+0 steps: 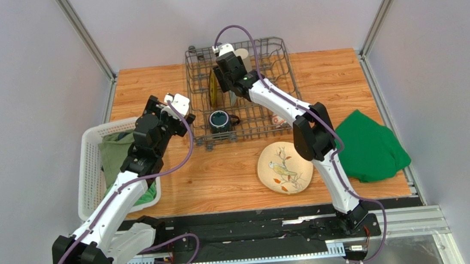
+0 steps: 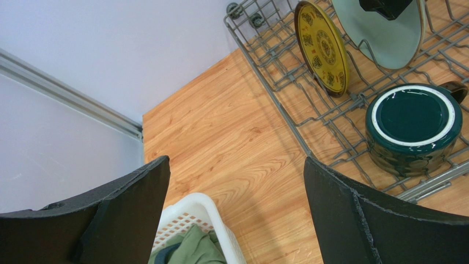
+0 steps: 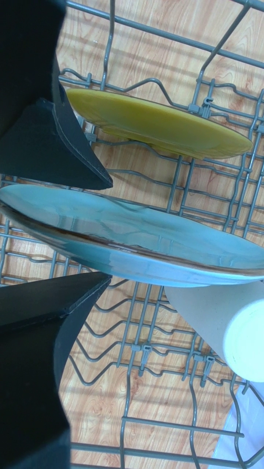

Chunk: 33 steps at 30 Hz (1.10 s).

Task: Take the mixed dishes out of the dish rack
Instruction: Pick up the plate from the dish rack.

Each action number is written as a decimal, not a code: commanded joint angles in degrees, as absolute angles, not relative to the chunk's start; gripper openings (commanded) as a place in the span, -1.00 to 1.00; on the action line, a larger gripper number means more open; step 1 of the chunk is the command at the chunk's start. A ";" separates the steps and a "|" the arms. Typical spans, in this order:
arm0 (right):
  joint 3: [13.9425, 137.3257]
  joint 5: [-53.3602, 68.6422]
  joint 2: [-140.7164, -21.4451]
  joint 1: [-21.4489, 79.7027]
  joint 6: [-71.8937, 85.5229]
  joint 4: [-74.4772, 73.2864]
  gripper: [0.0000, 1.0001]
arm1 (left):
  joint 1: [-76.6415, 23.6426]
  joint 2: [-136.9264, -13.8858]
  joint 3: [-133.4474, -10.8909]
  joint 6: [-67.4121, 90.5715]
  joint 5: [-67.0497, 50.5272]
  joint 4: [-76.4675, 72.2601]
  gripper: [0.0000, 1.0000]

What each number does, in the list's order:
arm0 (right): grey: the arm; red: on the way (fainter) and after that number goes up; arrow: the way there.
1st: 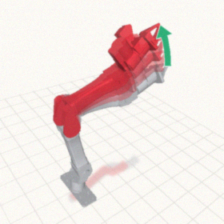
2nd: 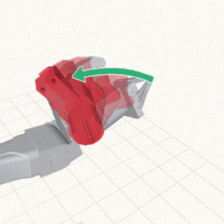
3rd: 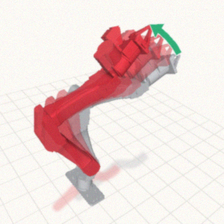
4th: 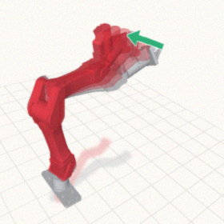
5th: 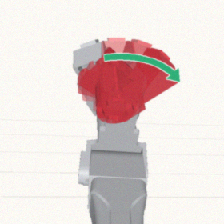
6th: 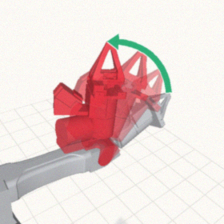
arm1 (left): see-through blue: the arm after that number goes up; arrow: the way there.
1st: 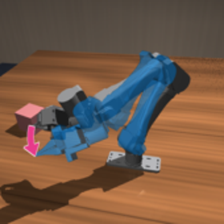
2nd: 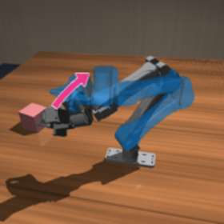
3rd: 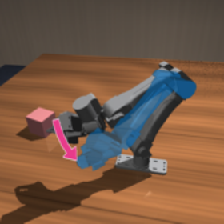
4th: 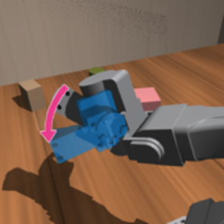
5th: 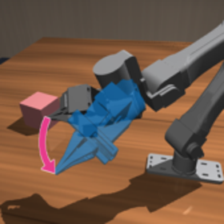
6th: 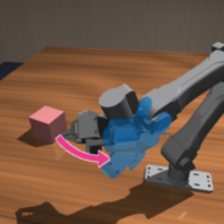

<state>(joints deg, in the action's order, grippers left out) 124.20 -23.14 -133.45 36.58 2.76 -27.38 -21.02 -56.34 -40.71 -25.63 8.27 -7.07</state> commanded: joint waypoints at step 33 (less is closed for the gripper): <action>134.47 -28.83 -134.03 38.23 4.75 -26.72 -0.94 | -20.92 -54.32 -39.46 -24.08 8.26 -10.46 0.98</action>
